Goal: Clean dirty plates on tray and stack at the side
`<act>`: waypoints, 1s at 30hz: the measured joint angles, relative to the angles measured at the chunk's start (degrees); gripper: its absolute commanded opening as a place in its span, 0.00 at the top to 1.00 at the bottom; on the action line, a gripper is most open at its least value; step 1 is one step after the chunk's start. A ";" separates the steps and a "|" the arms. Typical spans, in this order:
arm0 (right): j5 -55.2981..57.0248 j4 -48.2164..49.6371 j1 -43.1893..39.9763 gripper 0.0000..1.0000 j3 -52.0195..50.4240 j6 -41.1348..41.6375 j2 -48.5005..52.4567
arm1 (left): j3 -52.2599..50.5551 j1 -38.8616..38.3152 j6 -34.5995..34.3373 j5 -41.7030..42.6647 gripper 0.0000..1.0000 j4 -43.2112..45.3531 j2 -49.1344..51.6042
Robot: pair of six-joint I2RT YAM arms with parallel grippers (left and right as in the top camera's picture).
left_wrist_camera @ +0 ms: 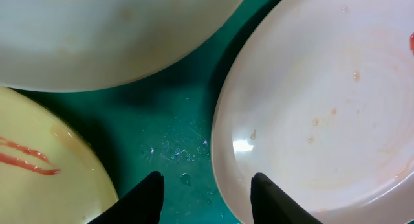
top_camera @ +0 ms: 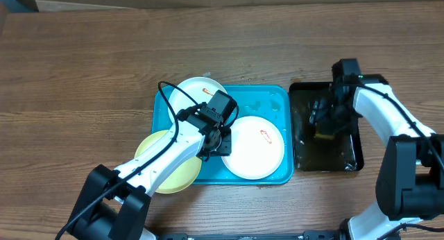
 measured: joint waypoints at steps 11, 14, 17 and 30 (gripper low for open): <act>0.04 8.96 -0.50 0.40 -3.69 -0.33 0.00 | 0.00 0.00 -0.02 0.00 0.54 0.11 0.00; 0.02 10.47 -0.50 0.96 -6.62 -0.44 0.02 | 0.00 0.00 -0.02 0.00 0.54 0.35 0.00; 0.02 10.34 -0.50 0.48 -7.32 -0.42 0.02 | 0.00 0.00 -0.02 0.00 0.53 0.37 0.00; 4.22 12.61 -0.50 0.35 -4.20 -0.63 0.02 | 0.00 0.00 -0.02 0.00 0.53 0.44 0.00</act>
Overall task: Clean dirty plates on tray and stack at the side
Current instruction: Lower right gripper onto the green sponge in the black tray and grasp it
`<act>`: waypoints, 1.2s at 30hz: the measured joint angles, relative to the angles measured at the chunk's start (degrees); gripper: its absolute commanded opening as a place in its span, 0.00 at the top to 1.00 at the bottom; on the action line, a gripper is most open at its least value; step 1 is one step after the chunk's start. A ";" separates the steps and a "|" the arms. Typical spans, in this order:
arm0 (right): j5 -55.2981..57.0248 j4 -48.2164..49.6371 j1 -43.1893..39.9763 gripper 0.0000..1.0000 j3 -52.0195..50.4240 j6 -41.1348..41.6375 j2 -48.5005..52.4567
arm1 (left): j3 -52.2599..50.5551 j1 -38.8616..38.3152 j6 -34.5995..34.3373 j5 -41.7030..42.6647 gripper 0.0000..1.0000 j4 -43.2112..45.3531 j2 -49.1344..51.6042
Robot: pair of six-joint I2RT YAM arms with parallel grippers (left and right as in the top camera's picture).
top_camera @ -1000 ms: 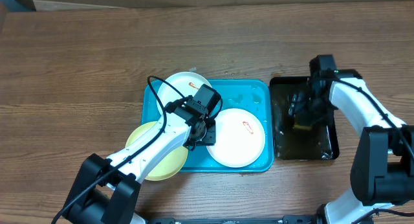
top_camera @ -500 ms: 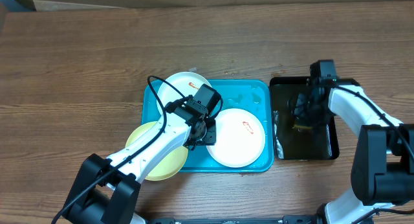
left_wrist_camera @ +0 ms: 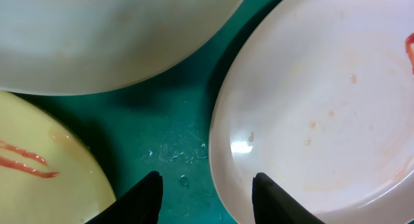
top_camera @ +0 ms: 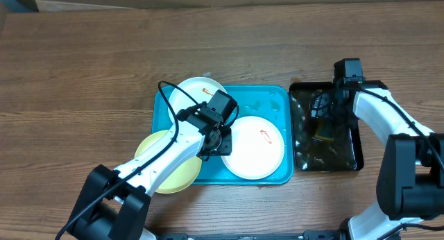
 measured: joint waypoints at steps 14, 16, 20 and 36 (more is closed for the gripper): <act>-1.01 1.70 0.02 0.22 0.00 0.26 0.00 | 0.02 0.00 0.00 0.00 0.52 -0.04 0.00; -1.20 -0.87 0.00 0.22 0.59 0.04 0.00 | 0.02 0.00 0.00 0.00 0.52 -0.13 0.00; -1.42 -6.78 0.00 0.25 3.30 0.13 0.00 | 0.02 0.00 -0.02 -0.02 0.51 -0.15 0.00; -1.42 -5.18 0.00 0.36 0.24 1.22 0.00 | -0.72 0.00 -1.51 -0.04 0.60 2.05 1.11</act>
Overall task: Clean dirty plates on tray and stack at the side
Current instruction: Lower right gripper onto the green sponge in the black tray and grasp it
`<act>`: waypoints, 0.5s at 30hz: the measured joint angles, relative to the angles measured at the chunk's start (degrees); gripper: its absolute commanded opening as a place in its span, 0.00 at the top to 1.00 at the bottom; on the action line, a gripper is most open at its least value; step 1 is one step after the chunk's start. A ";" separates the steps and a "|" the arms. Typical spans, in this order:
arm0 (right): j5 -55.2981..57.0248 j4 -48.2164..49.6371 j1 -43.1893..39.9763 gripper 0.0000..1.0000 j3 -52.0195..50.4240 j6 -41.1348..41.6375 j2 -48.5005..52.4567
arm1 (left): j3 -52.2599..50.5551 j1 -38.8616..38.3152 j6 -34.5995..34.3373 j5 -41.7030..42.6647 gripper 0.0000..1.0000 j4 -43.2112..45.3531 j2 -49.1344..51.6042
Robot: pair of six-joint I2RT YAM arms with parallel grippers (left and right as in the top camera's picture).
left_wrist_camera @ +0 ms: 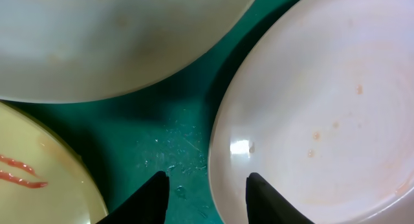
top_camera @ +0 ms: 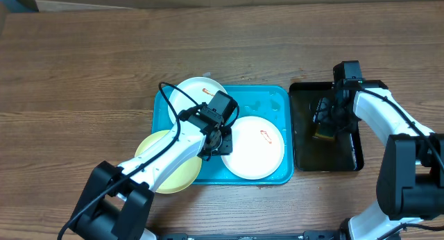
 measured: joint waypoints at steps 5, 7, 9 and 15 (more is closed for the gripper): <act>0.00 0.15 0.00 0.36 0.00 0.02 0.00 | -0.09 0.00 -0.22 0.04 0.66 1.11 1.14; 0.00 0.15 0.00 0.37 0.00 0.13 0.00 | -0.11 0.02 -0.22 0.28 0.66 1.25 2.43; -0.02 0.15 0.00 0.37 0.00 0.20 0.00 | -0.13 0.02 -0.20 0.50 0.67 1.25 3.58; -0.02 0.13 0.00 0.38 0.00 0.20 0.00 | -0.20 0.35 -0.22 1.11 0.77 1.25 3.89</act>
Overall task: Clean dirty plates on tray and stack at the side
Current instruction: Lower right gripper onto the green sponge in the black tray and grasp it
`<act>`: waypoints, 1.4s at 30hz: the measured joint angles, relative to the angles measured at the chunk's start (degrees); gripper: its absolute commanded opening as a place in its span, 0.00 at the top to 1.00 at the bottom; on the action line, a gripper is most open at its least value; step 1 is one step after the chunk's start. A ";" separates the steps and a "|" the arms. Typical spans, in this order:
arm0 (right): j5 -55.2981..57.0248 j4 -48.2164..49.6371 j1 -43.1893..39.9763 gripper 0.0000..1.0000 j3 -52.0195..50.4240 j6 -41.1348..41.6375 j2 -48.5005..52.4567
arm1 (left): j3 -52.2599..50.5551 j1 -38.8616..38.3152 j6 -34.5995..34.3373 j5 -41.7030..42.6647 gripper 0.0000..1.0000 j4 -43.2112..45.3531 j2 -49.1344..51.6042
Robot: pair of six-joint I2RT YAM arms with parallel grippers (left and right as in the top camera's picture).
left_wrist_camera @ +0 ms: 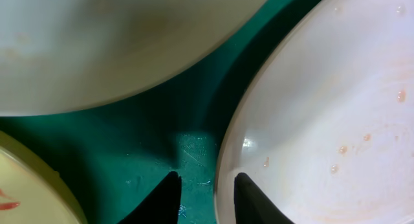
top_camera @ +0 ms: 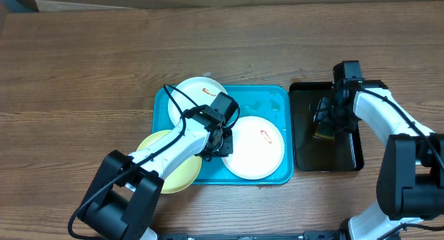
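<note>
Three dirty plates lie on the blue tray (top_camera: 274, 98): a white plate (top_camera: 198, 94) at the back left, a white plate (top_camera: 255, 147) with a red smear at the right, and a yellow plate (top_camera: 170, 167) hanging over the front left edge. My left gripper (top_camera: 223, 144) is low over the tray and open. Its fingertips (left_wrist_camera: 169, 185) straddle the left rim of the smeared white plate (left_wrist_camera: 323, 120), one over the teal tray floor (left_wrist_camera: 187, 140), the other over the plate. My right gripper (top_camera: 326, 118) is down in the black basin (top_camera: 350, 160), over a yellowish sponge (top_camera: 323, 134).
The other white plate (left_wrist_camera: 97, 43) and the yellow plate (left_wrist_camera: 26, 191) crowd the left gripper from the back and the left. The basin stands right against the tray's right side. Bare wooden table (top_camera: 83, 73) surrounds both.
The left gripper's fingers stand closer together about the smeared plate's rim, and the wrist view sits nearer the tray. The right arm has hardly moved.
The left gripper stood wide open over the gap between the plates, one finger above the smeared plate's edge, and stayed there. The right gripper shifted a little back and forth within the basin, whose water rippled. Now the left fingers have narrowed on the rim.
</note>
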 measured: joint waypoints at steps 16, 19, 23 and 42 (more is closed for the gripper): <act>0.02 0.39 0.00 0.47 -0.09 0.00 0.00 | 0.00 0.09 0.04 0.42 0.74 0.50 0.00; -0.42 1.36 0.00 0.56 -0.52 0.11 0.00 | 0.00 0.09 0.02 0.44 0.73 0.66 0.00; -1.60 2.40 -0.02 0.77 -1.20 -0.09 0.00 | 0.00 0.09 0.02 0.44 0.72 0.66 0.00; -2.91 5.01 -0.02 0.62 -2.19 -2.71 0.00 | 0.00 0.09 0.02 0.70 0.64 0.68 0.00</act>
